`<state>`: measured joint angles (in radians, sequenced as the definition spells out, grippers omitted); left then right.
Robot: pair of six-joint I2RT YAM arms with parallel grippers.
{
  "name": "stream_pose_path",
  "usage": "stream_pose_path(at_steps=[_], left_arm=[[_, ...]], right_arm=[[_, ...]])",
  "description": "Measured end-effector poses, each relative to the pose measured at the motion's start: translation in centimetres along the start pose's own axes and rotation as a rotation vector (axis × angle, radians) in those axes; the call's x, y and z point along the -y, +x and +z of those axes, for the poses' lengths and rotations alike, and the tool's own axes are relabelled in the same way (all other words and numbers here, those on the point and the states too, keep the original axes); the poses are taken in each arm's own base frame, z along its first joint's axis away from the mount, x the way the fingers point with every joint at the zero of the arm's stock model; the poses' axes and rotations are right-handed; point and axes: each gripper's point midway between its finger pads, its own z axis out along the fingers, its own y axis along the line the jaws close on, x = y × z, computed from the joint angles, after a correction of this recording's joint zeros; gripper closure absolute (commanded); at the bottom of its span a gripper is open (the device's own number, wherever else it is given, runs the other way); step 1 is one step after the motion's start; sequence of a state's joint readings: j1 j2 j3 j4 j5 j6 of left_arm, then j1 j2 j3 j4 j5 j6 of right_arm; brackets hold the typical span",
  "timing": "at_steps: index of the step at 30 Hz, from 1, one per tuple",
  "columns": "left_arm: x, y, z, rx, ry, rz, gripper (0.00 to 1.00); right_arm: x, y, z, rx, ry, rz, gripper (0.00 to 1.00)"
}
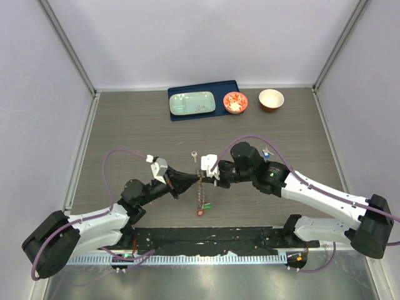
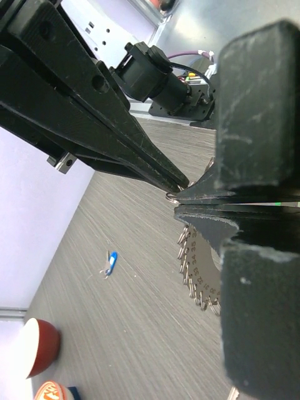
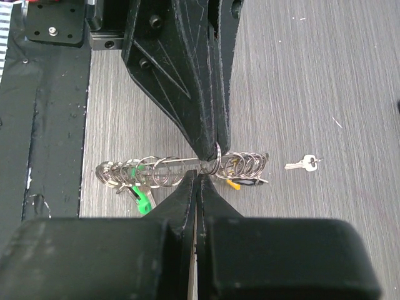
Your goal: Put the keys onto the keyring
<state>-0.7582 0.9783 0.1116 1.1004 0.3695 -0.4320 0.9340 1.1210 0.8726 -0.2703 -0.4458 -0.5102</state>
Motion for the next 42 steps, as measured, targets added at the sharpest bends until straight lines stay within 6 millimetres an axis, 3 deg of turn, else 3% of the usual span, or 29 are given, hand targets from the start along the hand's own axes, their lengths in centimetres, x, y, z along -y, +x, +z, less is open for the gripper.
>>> stream_pose_path(at_steps=[9,14,20,29,42], left_arm=[[-0.8,0.1,-0.2,0.024,-0.051,-0.063,0.99],[-0.9,0.1,-0.3,0.036,-0.057,-0.076,0.79],[-1.3,-1.5,-0.4,0.099,-0.086,-0.034,0.59],[-1.7,-3.0,-1.6,0.117,-0.136,0.085,0.38],[-2.9,0.6,-1.8,-0.051,-0.134,0.202,0.23]], right_arm=[[0.4,0.2,1.2,0.069,0.042,0.016,0.99],[0.4,0.2,1.2,0.074,0.046,0.024,0.99],[-1.0,1.6,1.2,0.013,0.002,0.051,0.99],[-1.3,2.3,0.5,-0.052,-0.008,0.057,0.99],[-0.4,1.2,-0.2,-0.113,-0.025,0.023,0.99]])
